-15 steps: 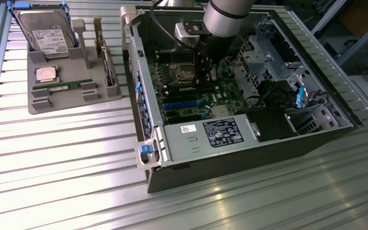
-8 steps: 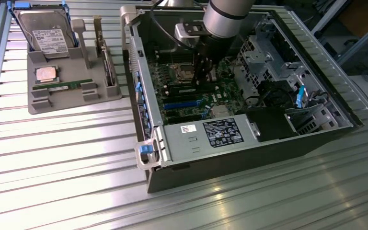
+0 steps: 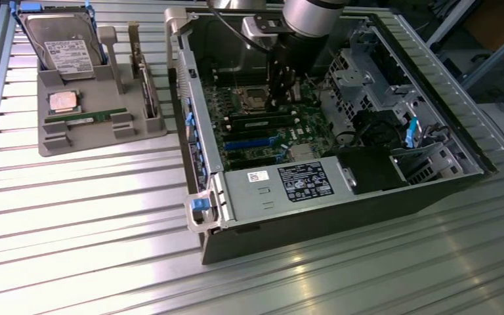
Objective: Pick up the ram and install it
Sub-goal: 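Insert the ram into the slot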
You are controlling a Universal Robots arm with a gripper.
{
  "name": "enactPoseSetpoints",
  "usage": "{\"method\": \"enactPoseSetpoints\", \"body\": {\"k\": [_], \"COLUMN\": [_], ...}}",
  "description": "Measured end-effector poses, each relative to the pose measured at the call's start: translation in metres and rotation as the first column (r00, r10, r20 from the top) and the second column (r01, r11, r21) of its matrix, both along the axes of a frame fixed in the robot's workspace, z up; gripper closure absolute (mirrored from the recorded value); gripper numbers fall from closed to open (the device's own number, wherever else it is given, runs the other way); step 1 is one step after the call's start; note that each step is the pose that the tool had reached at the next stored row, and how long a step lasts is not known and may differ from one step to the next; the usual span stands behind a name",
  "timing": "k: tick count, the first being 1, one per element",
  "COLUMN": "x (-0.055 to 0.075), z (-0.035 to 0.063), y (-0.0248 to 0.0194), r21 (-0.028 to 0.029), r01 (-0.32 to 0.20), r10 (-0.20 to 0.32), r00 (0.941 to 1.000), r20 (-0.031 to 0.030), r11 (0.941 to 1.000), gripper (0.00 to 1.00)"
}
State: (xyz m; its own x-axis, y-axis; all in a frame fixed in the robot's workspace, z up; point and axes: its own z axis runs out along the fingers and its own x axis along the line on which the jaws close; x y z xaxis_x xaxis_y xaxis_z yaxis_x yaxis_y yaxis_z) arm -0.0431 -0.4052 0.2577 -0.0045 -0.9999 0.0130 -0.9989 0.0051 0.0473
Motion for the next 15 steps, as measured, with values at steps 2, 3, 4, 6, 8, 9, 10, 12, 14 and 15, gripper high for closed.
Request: {"method": "enactPoseSetpoints", "body": {"k": [2, 3, 4, 6, 8, 9, 10, 12, 14, 15], "x": [0.008, 0.012, 0.017, 0.036, 0.052, 0.057, 0.059, 0.070, 0.073, 0.073], "z": [-0.0001, -0.0002, -0.0002, -0.0002, -0.0002, -0.0002, -0.0003, 0.0000, 0.0070, 0.0107], "y": [-0.0005, -0.0007, -0.0009, -0.0018, -0.0024, -0.0026, -0.0028, -0.0029, -0.0029, -0.0029], "r21": [0.0001, 0.0001, 0.0000, 0.0000, -0.0001, 0.0000, 0.0000, 0.0000, 0.0002, 0.0000], "r01": [0.000, 0.000, 0.000, 0.000, 0.000, 0.000, 0.000, -0.001, 0.000, 0.000], "r10": [0.000, 0.000, 0.000, 0.000, 0.000, 0.000, 0.000, 0.001, 0.000, 0.000], "r00": [1.0000, 1.0000, 1.0000, 0.9998, 0.9997, 0.9996, 0.9996, 0.9996, 0.9996, 0.9996], "r20": [-0.0047, -0.0072, -0.0099, -0.0197, -0.0258, -0.0274, -0.0282, -0.0295, -0.0295, -0.0295], "r11": [1.0000, 1.0000, 1.0000, 1.0000, 1.0000, 1.0000, 1.0000, 1.0000, 1.0000, 1.0000], "gripper": [0.90, 0.90, 0.90, 0.90, 0.90, 0.90, 0.90, 0.90, 0.90, 0.90]}}
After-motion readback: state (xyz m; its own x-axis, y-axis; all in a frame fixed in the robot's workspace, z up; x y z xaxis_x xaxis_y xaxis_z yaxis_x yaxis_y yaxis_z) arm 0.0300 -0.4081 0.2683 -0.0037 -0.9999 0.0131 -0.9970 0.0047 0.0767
